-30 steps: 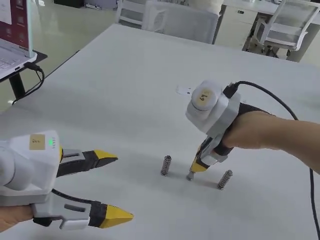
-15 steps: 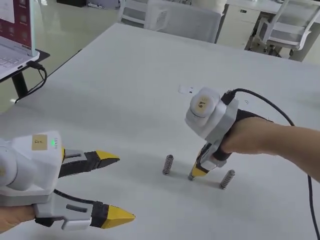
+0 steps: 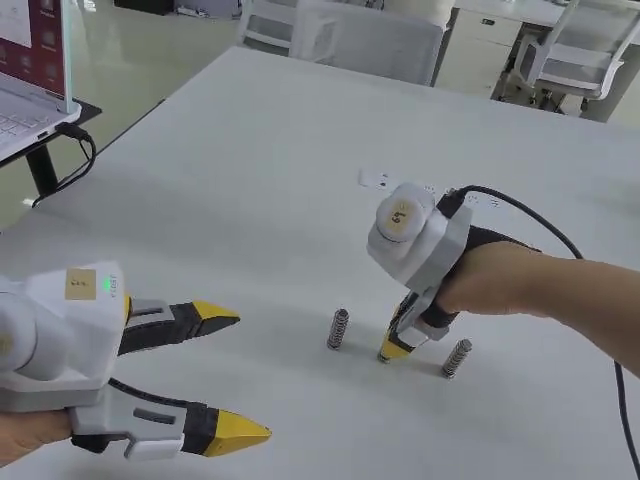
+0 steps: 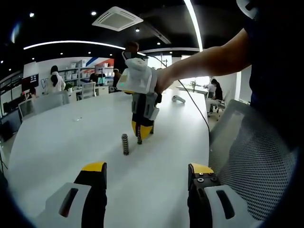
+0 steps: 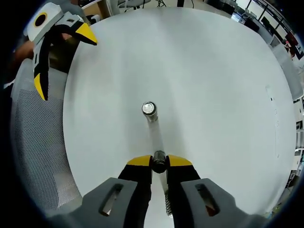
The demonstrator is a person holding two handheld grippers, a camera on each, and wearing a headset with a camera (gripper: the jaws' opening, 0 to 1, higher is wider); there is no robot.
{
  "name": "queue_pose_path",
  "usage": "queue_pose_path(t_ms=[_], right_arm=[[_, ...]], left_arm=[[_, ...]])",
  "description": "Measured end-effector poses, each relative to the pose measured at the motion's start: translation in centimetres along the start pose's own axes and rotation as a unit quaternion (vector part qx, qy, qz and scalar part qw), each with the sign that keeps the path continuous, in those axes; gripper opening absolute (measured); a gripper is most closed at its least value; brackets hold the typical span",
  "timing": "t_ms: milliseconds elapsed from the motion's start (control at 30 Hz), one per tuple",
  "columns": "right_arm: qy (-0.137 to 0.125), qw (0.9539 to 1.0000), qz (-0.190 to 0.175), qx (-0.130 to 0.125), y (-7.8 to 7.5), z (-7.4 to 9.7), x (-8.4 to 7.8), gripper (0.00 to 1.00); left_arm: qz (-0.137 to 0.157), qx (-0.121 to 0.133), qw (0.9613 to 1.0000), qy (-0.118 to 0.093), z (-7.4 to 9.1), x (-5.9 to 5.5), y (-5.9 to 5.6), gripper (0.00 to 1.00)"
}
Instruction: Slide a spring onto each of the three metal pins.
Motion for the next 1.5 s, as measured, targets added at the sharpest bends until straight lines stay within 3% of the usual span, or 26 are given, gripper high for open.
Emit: queue_pose_path(t_ms=[500, 767, 933, 1067, 1267, 1500], right_arm=[[-0.029, 0.9995, -0.009, -0.002, 0.0, 0.5, -0.8, 0.22], [-0.066, 0.9976, -0.017, -0.013, -0.2, 1.5, -1.5, 0.37], [-0.102, 0.9943, -0.023, -0.024, -0.2, 2.0, -2.0, 0.49], [-0.116, 0.9921, -0.03, -0.037, -0.4, 2.4, -2.6, 0.56], [-0.176, 0.9814, -0.048, -0.06, -0.6, 3.1, -3.4, 0.69], [-0.218, 0.9695, -0.079, -0.079, -0.7, 3.6, -4.8, 0.82]], left_arm=[[-0.003, -0.006, 1.0, 0.002, -0.4, 0.2, 0.2, 0.66], [-0.009, -0.011, 0.9999, 0.004, -0.7, 0.4, 0.2, 0.66], [-0.011, -0.014, 0.9998, 0.004, -0.8, 0.6, 0.2, 0.66], [-0.012, -0.016, 0.9998, 0.006, -0.8, 0.6, 0.1, 0.66], [-0.013, -0.018, 0.9997, 0.01, -0.9, 0.6, 0.1, 0.66], [-0.013, -0.019, 0.9997, 0.012, -1.1, 0.6, 0.1, 0.66]])
Point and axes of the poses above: the centre of the closed fingertips' face, and the gripper's own axes: z roughly backward along the fingers, y roughly to its left, x roughly out of its top, the point moved 10 cm from there along z, roughly backward along the fingers, and after that the axes turned 4 degrees about y, right-handed, at the moved point
